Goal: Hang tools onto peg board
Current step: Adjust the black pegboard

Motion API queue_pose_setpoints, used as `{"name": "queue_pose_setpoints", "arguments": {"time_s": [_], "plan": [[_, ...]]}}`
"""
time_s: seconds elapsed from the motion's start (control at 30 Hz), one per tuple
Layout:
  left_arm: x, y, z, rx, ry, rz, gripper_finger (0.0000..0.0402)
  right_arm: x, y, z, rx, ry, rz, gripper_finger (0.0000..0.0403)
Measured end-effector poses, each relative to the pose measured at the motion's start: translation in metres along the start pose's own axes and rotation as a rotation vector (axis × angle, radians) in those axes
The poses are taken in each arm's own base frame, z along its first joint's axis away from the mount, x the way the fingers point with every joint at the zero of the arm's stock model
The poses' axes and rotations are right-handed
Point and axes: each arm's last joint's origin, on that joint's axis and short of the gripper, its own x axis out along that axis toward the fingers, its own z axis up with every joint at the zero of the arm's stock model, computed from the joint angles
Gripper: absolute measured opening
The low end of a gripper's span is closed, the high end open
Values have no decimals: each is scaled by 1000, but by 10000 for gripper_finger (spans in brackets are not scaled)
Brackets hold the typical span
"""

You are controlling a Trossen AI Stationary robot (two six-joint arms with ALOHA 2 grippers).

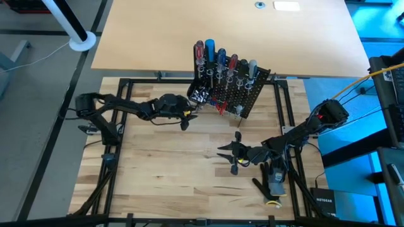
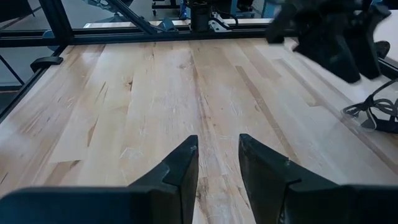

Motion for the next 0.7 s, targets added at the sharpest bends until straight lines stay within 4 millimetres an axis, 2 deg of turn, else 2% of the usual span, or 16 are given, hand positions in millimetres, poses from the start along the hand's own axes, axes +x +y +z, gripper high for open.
{"name": "queue_pose_setpoints", "arguments": {"time_s": [0.23,0.37,0.57,0.7], "plan": [[-42,-6,16,55,123,1,189,-1,0,4,-33,-7,-9,115],[-58,-11,12,80,191,-12,186,-12,-4,32,-63,-62,-108,115],[-61,-15,-18,132,243,22,179,-46,-41,66,-52,-86,-312,115],[-61,-15,-23,156,209,55,178,-68,-72,82,-6,-113,-393,114]]}}
